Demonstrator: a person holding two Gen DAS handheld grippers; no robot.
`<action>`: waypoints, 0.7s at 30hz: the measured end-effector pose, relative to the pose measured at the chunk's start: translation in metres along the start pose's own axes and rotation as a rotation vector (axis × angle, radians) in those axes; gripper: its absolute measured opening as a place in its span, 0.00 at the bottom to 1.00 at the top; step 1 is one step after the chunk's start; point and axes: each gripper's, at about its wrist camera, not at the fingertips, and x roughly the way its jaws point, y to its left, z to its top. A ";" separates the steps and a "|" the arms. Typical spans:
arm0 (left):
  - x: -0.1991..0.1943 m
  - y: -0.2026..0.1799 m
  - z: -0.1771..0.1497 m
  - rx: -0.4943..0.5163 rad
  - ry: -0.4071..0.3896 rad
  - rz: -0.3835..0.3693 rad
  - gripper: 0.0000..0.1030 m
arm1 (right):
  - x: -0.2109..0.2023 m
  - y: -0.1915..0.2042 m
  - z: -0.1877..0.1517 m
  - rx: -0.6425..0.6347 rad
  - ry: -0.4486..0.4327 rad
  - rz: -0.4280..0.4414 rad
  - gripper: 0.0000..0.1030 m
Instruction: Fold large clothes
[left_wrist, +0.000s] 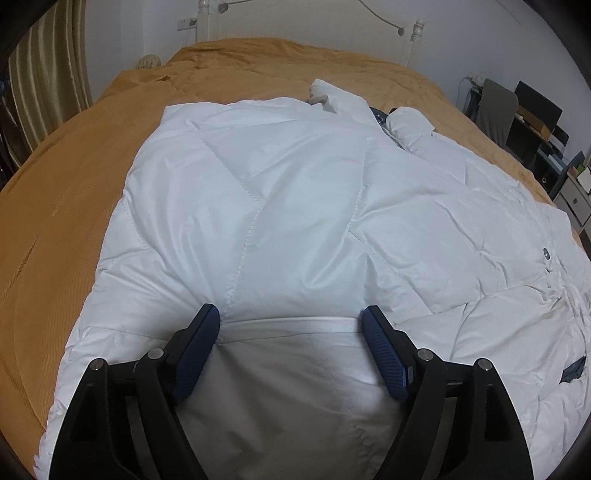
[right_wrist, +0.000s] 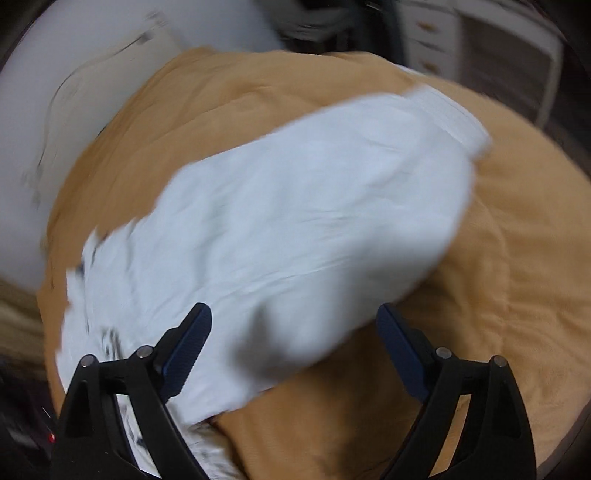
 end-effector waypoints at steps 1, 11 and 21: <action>0.000 0.000 0.000 0.002 -0.002 0.002 0.78 | 0.005 -0.015 0.005 0.035 0.008 0.002 0.90; -0.002 0.002 -0.001 -0.005 -0.006 -0.004 0.78 | 0.051 -0.038 0.024 0.274 -0.012 0.212 0.28; -0.004 0.005 0.001 -0.024 -0.014 -0.026 0.78 | -0.055 0.198 -0.033 -0.216 -0.053 0.587 0.10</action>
